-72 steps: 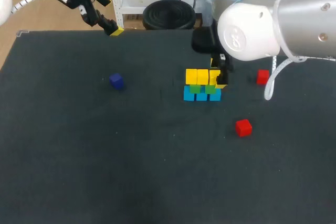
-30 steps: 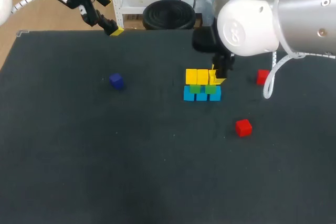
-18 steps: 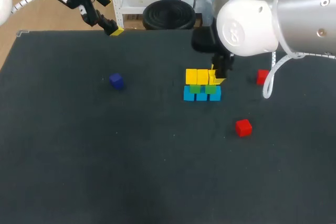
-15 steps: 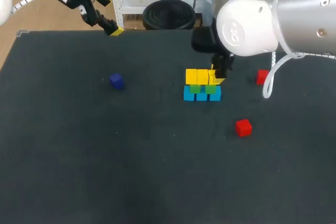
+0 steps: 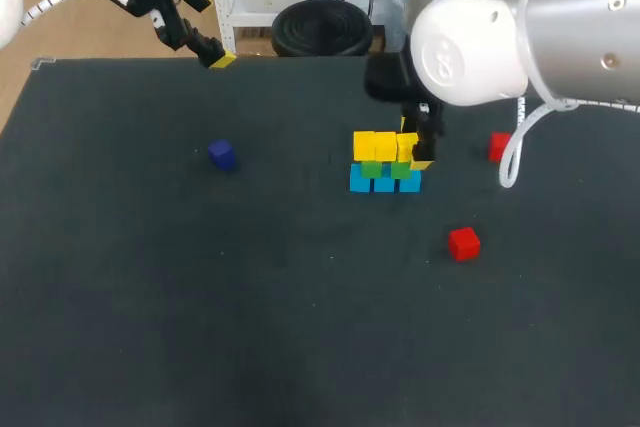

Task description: Place the blue cubes, place green cubes on the blue cubes, place the yellow cubes on the green cubes, then place the red cubes on the yellow cubes, and place purple cube on the red cubes.

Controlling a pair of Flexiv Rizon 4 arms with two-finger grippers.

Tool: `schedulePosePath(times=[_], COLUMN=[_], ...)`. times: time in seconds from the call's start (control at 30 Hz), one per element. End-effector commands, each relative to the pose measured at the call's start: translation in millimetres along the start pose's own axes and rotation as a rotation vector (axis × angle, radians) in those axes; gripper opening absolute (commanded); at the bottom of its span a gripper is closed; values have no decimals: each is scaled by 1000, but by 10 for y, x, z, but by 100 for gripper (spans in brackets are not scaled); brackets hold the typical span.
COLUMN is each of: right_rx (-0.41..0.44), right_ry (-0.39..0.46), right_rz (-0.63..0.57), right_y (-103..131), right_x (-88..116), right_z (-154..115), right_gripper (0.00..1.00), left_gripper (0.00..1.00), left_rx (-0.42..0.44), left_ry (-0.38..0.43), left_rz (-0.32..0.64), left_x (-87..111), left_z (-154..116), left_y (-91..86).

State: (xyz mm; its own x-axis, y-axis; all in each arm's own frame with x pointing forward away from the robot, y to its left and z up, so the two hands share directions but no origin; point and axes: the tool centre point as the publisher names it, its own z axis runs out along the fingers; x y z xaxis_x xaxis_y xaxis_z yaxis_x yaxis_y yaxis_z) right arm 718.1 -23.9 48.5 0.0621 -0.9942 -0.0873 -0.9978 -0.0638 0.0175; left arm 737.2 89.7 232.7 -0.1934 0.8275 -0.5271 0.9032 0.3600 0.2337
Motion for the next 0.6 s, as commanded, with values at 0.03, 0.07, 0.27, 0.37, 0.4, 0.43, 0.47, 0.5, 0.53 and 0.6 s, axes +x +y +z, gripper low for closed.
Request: schedulePosePath(times=[0.03, 0.07, 0.27, 0.37, 0.4, 0.43, 0.47, 0.5, 0.53, 0.6], right_rx=[-4, -3, 3, 10, 15, 23, 30, 37, 60, 83], right_ry=[-2, -3, -21, -49, -57, -63, -68, -71, -74, -74], right_rz=[2, 3, 30, 70, 87, 104, 119, 132, 147, 170], right_y=[-17, -21, -25, -8, -1, 4, 3, 0, -19, -39], right_x=[6, 11, 114, 225, 274, 327, 379, 435, 525, 625], right_z=[0, -9, -141, -252, -295, -335, -371, -402, -446, -505], right_gripper=[100, 100, 100, 100, 100, 100, 100, 100, 100, 100], left_gripper=[100, 100, 100, 100, 100, 100, 100, 100, 100, 100], left_rx=[2, 2, 2, 2, 2, 2, 2, 2, 2, 2], left_ry=[-2, -2, -2, -2, -2, -2, -2, -2, -2, -2], left_rz=[2, 2, 2, 2, 2, 2, 2, 2, 2, 2], left_x=[9, 9, 9, 9, 9, 9, 9, 9, 9, 9], left_z=[-1, -1, -1, -1, -1, -1, -1, -1, -1, -1], left_y=[7, 7, 7, 7, 7, 7, 7, 7, 7, 7])
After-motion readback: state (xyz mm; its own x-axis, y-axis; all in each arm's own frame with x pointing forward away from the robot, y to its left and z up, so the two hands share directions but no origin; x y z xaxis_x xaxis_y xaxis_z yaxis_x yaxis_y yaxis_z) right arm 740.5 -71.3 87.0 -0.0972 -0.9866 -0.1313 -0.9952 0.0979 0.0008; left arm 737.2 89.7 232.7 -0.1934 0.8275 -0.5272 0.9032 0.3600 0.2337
